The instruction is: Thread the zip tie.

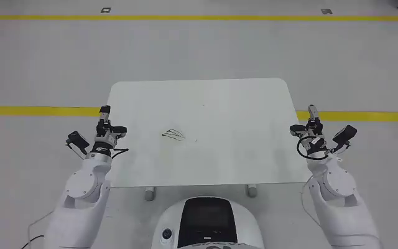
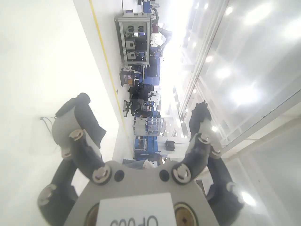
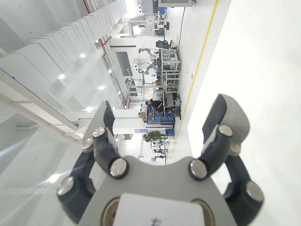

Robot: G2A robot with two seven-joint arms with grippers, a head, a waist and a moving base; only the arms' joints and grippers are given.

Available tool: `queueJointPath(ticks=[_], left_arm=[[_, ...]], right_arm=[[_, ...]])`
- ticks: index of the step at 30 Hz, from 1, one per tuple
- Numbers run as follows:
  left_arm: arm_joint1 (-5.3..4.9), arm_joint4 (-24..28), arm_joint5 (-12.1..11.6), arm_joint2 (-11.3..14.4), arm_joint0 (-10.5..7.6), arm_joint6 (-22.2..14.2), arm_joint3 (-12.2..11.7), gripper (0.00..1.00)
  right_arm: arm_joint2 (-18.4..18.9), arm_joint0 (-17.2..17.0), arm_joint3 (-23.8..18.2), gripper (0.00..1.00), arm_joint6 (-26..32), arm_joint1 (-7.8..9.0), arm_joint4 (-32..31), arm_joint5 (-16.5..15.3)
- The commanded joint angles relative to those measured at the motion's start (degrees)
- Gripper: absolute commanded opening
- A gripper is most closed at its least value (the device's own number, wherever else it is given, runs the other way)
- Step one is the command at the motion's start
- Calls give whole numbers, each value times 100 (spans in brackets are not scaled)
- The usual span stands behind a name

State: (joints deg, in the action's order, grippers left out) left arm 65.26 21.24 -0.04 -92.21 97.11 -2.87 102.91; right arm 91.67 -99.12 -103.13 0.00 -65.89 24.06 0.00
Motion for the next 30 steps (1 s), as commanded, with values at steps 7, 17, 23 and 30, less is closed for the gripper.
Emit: queueJointPath(ticks=[7,17,23,30], left_arm=[[-26,-427,-148,0,-230,-821,-255,100],[-26,-427,-148,0,-230,-821,-255,100],[-26,-427,-148,0,-230,-821,-255,100],[-38,-589,191,33,-415,-916,-100,100]], right_arm=[[0,0,0,100,0,0,0,0],[0,0,0,100,0,0,0,0],[0,0,0,100,0,0,0,0],[0,0,0,100,0,0,0,0]])
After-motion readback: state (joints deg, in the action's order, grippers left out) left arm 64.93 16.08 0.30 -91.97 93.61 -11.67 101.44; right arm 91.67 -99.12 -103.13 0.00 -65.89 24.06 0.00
